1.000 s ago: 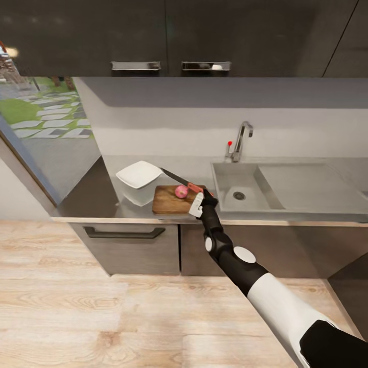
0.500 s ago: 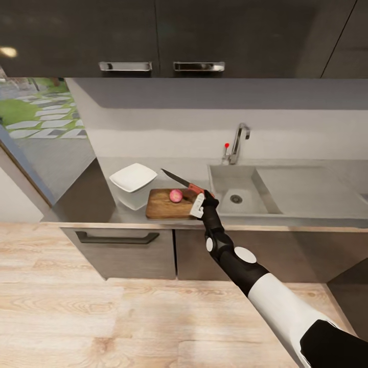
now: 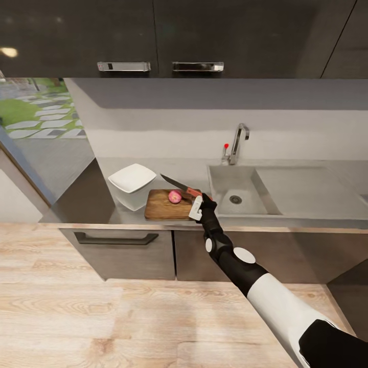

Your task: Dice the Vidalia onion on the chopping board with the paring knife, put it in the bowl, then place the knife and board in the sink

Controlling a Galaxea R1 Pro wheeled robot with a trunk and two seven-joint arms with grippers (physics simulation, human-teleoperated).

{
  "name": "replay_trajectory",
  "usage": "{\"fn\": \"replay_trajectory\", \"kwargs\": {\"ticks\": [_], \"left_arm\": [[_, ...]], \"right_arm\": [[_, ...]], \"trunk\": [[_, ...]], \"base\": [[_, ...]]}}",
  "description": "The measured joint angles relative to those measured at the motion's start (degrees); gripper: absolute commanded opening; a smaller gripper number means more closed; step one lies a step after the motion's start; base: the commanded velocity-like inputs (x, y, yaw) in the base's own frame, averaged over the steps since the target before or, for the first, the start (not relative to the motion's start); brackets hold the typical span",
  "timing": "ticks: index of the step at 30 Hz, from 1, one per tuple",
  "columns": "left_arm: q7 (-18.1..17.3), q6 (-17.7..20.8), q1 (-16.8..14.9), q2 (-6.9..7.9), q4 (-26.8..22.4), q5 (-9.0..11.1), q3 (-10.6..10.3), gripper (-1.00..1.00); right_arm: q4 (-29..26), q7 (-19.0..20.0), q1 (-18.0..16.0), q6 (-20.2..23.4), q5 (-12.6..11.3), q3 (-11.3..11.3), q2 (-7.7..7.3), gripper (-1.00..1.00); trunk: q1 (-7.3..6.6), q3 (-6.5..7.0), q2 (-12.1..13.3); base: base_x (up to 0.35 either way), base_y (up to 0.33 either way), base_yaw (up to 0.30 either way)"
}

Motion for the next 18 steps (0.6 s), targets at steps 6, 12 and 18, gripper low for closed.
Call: {"fn": "replay_trajectory", "kwargs": {"ticks": [6,12,18], "left_arm": [[0.0,0.0,0.0,0.0,0.0,0.0,0.0,1.0],[0.0,0.0,0.0,0.0,0.02,0.0,0.0,1.0],[0.0,0.08,0.0,0.01,0.33,0.03,0.01,1.0]], "right_arm": [[0.42,0.06,0.0,0.08,0.01,0.05,0.54,-1.0],[0.68,0.05,0.0,0.08,0.01,0.06,0.63,-1.0],[0.38,-0.31,0.32,0.67,-0.31,-0.25,1.04,-1.0]], "trunk": [[0.0,0.0,0.0],[0.0,0.0,0.0],[0.0,0.0,0.0]], "base": [[0.0,0.0,0.0],[0.0,0.0,0.0],[0.0,0.0,0.0]]}}
